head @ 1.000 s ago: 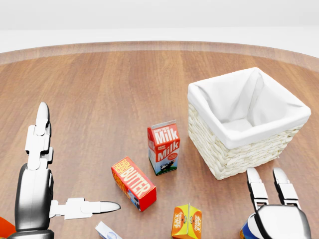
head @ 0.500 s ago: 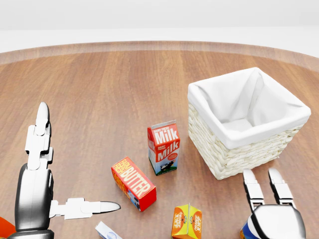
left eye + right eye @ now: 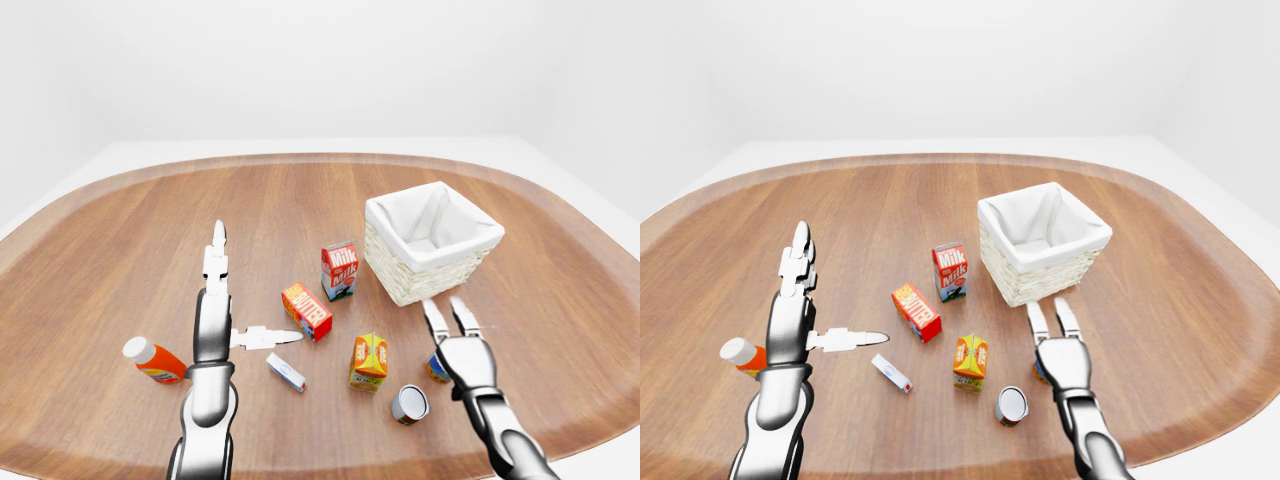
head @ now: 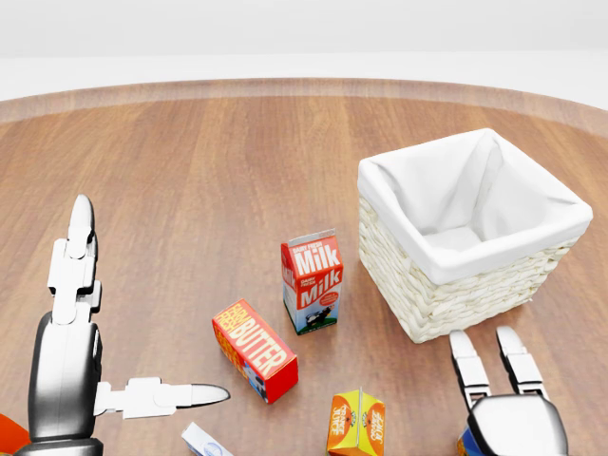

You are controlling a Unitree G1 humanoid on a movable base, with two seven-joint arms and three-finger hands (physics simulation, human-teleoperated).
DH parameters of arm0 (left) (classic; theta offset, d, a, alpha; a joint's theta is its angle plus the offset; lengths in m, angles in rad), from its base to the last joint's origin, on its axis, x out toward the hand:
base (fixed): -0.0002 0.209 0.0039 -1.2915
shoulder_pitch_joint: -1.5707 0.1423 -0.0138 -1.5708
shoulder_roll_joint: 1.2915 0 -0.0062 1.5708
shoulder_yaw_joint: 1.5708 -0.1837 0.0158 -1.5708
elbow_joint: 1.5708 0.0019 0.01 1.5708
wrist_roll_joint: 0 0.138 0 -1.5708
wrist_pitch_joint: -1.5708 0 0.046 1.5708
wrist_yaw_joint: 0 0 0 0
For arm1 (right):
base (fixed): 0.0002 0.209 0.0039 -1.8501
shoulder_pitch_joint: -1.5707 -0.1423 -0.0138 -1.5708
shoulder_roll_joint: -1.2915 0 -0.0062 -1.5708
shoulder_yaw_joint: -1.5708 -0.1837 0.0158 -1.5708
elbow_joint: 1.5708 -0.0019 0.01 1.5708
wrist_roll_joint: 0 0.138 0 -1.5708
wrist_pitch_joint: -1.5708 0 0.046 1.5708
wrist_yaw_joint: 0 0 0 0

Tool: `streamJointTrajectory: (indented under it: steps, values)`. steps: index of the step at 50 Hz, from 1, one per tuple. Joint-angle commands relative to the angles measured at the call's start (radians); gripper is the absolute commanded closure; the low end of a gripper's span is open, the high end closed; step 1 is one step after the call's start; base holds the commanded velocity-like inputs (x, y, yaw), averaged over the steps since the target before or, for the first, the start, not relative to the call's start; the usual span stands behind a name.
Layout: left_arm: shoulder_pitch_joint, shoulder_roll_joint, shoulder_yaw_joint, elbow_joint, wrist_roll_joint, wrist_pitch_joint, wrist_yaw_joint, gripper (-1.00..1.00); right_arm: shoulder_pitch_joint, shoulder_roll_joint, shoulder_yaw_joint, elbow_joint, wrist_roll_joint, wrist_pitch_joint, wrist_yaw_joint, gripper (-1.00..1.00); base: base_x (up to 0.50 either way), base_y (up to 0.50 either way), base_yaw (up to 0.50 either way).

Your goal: Pick up the alphabet soup and the tomato sauce, and put them in the basket.

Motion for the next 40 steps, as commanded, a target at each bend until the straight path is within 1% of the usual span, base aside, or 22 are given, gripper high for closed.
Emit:
streamJointTrajectory:
  steps: [1, 10, 20, 40]
  values:
    - [0.001, -0.001, 0.000, -0.002, 0.002, 0.000, 0.000, -1.00, -0.013, -0.001, 0.021, 0.041, -0.012, 0.000, -0.027, -1.00, 0.00, 0.00, 0.00]
    - [0.001, -0.001, 0.000, -0.001, 0.002, 0.000, 0.000, -1.00, -0.023, -0.002, 0.029, 0.067, -0.011, 0.000, -0.037, -1.00, 0.00, 0.00, 0.00]
    - [0.001, -0.001, 0.000, -0.002, 0.002, 0.000, 0.000, -1.00, -0.049, -0.015, 0.040, 0.140, -0.018, 0.000, -0.081, -1.00, 0.00, 0.00, 0.00]
    - [0.001, -0.001, 0.000, -0.002, 0.002, 0.000, 0.000, -1.00, -0.080, -0.024, 0.052, 0.215, -0.020, 0.000, -0.081, -1.00, 0.00, 0.00, 0.00]
